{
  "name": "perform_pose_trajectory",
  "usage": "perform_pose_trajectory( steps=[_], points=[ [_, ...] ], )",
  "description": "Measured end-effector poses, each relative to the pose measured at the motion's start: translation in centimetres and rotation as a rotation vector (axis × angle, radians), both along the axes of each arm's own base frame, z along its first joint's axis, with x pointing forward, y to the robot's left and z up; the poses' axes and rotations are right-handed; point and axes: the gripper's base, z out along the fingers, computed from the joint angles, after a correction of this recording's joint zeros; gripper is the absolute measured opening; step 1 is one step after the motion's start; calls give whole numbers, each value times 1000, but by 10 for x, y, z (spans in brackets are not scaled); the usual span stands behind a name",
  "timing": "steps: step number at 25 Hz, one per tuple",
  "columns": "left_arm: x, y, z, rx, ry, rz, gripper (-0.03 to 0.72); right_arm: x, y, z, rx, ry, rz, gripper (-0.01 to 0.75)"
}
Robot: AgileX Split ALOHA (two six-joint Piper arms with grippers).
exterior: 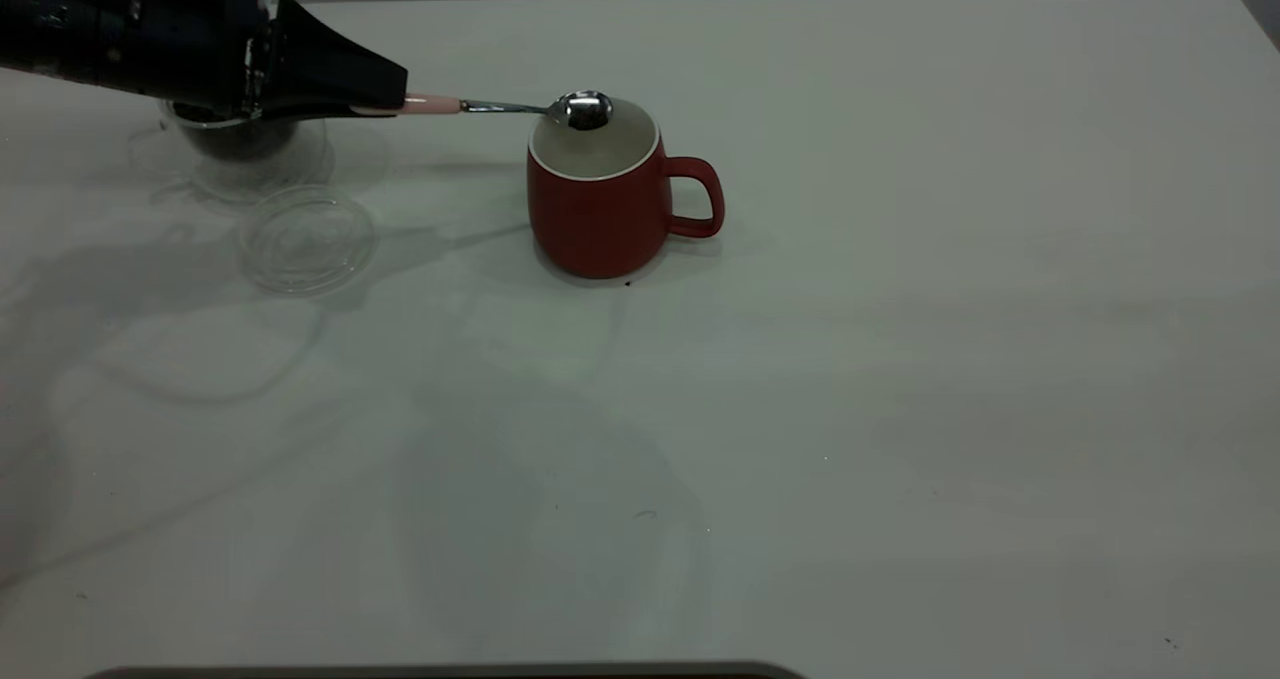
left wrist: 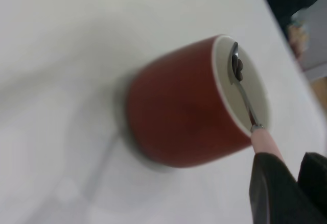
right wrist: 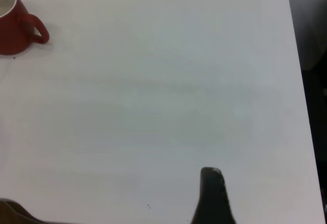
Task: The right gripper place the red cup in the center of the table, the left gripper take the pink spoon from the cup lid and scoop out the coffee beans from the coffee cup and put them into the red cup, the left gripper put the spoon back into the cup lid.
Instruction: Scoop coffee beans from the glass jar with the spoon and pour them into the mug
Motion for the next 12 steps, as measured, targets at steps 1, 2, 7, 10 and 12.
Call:
perform_pose_trajectory(
  steps=[1,2,7,10,12],
  points=[
    [0,0,0,13,-44,-22,124,0,0,0,0,0,0,591],
    [0,-1,0,25,-92,-48,124,0,0,0,0,0,0,591],
    [0,-2,0,40,-185,-98,124,0,0,0,0,0,0,591],
    [-1,-3,2,10,-140,-86,124,0,0,0,0,0,0,591],
    [-1,-1,6,-10,-89,-61,124,0,0,0,0,0,0,591]
  ],
)
